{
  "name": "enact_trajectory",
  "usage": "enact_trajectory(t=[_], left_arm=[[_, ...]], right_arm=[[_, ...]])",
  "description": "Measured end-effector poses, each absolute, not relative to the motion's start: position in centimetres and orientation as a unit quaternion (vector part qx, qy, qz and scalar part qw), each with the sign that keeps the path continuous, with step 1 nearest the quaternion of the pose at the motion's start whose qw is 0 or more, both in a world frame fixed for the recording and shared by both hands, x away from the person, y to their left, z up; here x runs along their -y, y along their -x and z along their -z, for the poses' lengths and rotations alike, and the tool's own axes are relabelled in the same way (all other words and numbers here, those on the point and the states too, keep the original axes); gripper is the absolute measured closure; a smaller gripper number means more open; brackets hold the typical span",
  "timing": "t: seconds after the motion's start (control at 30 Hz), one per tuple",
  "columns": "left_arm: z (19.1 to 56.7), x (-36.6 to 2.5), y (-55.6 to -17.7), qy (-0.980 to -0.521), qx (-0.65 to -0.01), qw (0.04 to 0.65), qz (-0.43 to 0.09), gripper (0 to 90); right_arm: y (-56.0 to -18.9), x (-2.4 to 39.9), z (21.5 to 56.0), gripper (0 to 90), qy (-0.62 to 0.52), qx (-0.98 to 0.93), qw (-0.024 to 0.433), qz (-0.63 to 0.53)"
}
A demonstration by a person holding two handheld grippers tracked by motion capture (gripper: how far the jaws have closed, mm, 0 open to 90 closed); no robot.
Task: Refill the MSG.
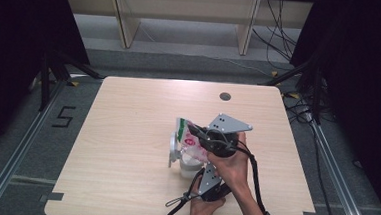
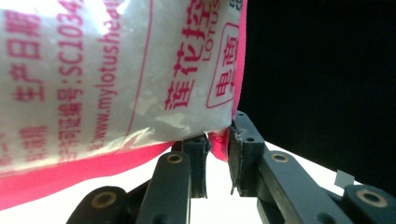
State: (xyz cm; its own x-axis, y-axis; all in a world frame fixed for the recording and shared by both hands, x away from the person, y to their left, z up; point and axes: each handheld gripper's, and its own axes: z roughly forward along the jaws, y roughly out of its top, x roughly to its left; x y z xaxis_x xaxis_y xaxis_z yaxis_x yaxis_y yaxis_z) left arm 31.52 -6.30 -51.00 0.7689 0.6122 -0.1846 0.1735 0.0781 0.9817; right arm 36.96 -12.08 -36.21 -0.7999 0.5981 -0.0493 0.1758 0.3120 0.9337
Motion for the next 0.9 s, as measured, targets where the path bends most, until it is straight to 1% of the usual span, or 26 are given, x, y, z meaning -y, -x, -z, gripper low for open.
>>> enact_trajectory(t=[0.17,0.2,0.27,0.9], left_arm=[[51.01,6.29,-31.52,-0.660,-0.297,0.670,-0.164,78.1],[51.01,6.29,-31.53,-0.660,-0.298,0.670,-0.163,78.0],[51.01,6.30,-31.53,-0.660,-0.297,0.670,-0.163,78.0],[51.00,6.30,-31.52,-0.660,-0.297,0.670,-0.164,78.1]], right_arm=[[-36.93,12.10,36.22,90.0,-0.251,-0.785,0.198,-0.532],[-36.88,12.16,36.17,90.0,-0.253,-0.784,0.203,-0.529],[-36.85,12.19,36.17,90.0,-0.257,-0.785,0.197,-0.528],[-37.00,12.20,36.19,90.0,-0.248,-0.783,0.197,-0.535]])
